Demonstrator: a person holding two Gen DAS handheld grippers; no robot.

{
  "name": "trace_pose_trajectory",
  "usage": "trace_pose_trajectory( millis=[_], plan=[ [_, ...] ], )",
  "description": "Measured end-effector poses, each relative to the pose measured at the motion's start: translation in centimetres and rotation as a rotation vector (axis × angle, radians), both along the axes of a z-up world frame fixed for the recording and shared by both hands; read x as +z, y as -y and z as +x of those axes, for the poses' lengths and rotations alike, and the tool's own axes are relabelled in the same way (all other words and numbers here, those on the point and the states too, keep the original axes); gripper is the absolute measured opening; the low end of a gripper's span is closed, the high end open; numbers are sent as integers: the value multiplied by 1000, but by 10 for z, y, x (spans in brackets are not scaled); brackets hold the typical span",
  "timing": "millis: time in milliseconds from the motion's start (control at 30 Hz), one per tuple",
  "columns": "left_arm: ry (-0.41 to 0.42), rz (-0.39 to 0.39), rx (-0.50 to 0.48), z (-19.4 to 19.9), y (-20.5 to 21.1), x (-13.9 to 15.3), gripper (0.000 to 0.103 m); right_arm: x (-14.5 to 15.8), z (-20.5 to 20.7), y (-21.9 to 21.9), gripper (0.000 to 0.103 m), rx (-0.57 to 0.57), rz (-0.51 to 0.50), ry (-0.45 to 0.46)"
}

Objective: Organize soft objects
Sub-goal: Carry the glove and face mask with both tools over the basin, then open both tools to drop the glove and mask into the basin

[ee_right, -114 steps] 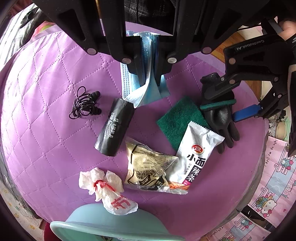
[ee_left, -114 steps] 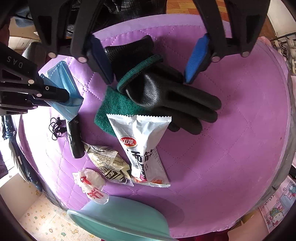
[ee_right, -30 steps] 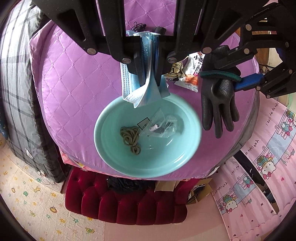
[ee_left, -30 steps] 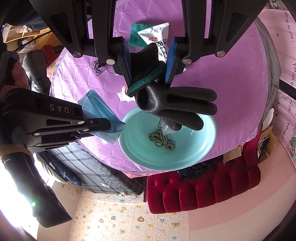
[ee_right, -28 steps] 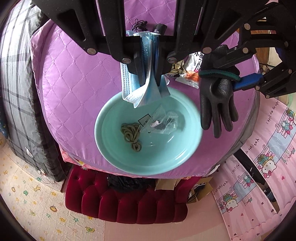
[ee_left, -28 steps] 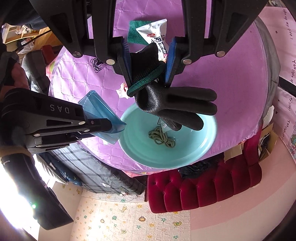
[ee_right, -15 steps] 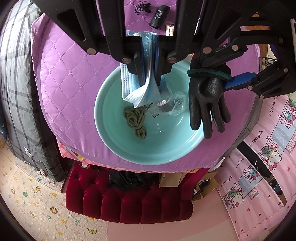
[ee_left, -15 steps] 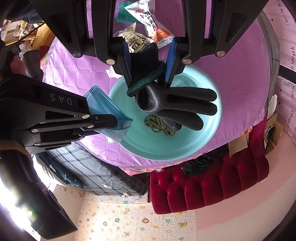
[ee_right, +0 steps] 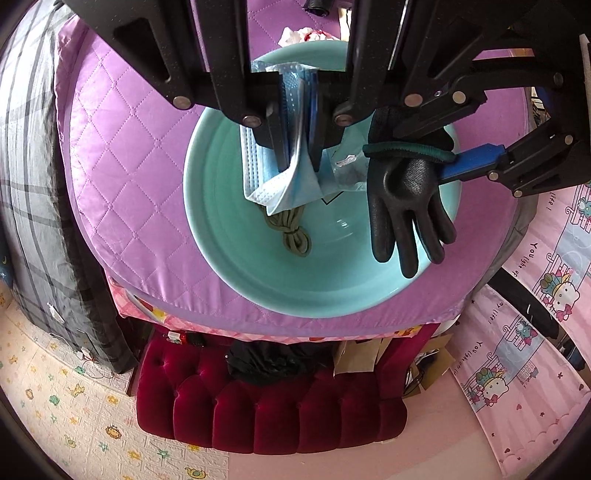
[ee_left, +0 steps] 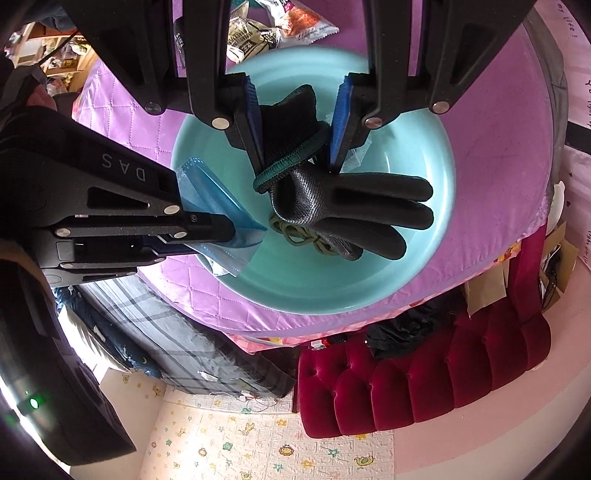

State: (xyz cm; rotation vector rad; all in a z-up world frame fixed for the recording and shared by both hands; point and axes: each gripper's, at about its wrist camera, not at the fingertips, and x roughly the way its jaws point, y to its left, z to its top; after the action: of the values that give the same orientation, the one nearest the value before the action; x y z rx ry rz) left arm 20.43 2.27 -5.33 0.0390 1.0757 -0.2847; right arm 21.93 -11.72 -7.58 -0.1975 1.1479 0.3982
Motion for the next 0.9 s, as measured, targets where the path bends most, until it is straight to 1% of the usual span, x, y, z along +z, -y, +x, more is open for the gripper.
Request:
trace_pose_trajectory(
  millis=[133, 567, 733, 900],
  plan=[
    [-11, -21, 6, 16, -5, -10, 36, -10, 14, -2, 9, -14, 9, -11],
    [-51, -20, 11, 53, -11, -51, 37, -46, 40, -3, 10, -69, 18, -44],
    [-47, -20, -5, 56, -7, -54, 37, -55, 42, -5, 10, -68, 16, -56],
    [-45, -14, -16, 57, -5, -54, 37, -54, 41, -2, 10, -77, 26, -57]
  ],
)
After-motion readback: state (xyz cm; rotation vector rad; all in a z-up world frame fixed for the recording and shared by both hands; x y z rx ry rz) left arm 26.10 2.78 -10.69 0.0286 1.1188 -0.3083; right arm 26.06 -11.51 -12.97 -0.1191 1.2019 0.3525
